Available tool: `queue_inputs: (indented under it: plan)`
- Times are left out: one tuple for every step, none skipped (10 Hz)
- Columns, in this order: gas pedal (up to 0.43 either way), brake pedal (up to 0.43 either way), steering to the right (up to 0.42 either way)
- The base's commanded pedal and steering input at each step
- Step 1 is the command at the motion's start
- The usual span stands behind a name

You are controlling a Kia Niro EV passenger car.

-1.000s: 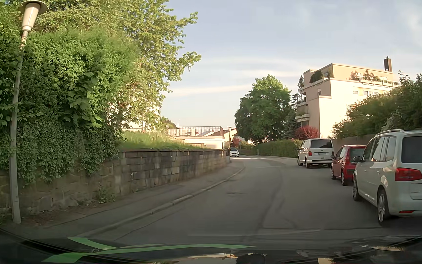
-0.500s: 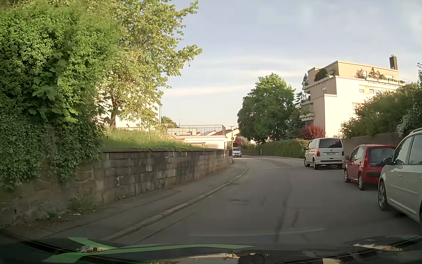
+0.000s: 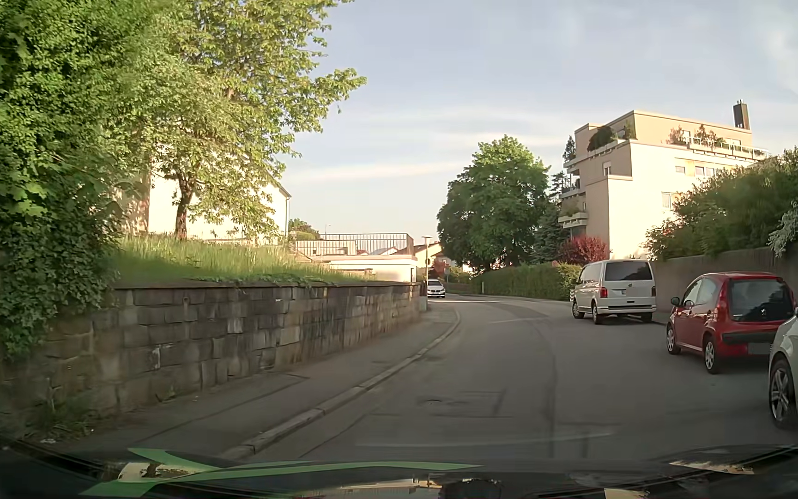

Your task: Follow the waypoints while adhering to traffic rules and regulations

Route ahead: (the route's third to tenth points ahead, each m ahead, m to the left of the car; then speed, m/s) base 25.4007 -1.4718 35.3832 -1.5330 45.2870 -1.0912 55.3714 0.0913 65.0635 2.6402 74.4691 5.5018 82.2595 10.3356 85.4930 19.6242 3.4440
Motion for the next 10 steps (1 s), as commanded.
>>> queue_inputs:
  plan:
    - [0.11, 0.0, 0.123]
    - [0.11, 0.0, 0.137]
    - [0.118, 0.0, 0.146]
    - [0.118, 0.0, 0.146]
    - [0.13, 0.0, 0.146]
    - [0.13, 0.0, 0.143]
    - [0.13, 0.0, 0.138]
    - [0.13, 0.0, 0.132]
    - [0.13, 0.0, 0.119]
    - [0.13, 0.0, 0.098]
